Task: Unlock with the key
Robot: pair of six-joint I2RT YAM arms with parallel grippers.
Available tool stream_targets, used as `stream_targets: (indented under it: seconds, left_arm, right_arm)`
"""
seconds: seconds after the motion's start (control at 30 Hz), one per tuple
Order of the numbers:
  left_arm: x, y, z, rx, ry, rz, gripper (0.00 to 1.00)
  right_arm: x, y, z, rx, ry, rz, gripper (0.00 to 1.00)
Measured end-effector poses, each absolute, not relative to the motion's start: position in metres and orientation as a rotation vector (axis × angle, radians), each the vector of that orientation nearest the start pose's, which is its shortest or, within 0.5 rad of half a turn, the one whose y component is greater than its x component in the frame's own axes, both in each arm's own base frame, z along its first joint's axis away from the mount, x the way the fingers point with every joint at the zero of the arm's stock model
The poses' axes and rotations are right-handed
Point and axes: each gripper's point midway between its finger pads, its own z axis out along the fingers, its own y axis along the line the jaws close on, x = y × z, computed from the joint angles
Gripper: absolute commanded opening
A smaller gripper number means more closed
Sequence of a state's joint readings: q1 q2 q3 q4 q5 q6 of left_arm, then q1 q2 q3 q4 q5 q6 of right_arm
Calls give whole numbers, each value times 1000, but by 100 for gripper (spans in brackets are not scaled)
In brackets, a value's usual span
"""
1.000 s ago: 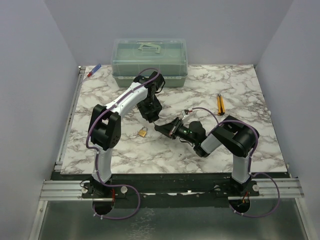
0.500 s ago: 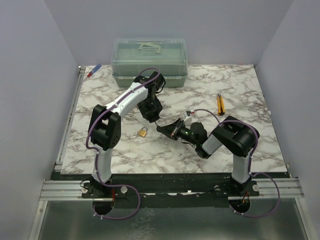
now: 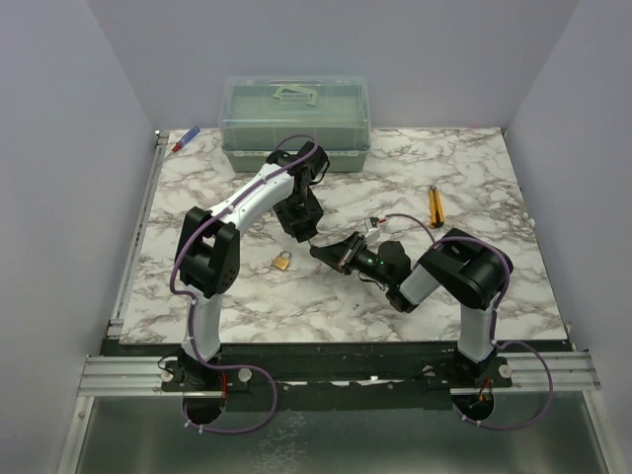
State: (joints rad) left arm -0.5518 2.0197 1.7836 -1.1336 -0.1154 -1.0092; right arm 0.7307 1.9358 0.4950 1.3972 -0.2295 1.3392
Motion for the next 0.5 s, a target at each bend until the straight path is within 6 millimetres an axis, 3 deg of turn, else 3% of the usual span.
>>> stream_targets:
  seconds: [0.5]
  left_arm:
    - [346, -232, 101, -677, 2835, -91, 0]
  right_arm:
    - [279, 350, 102, 396, 1903, 1691, 0]
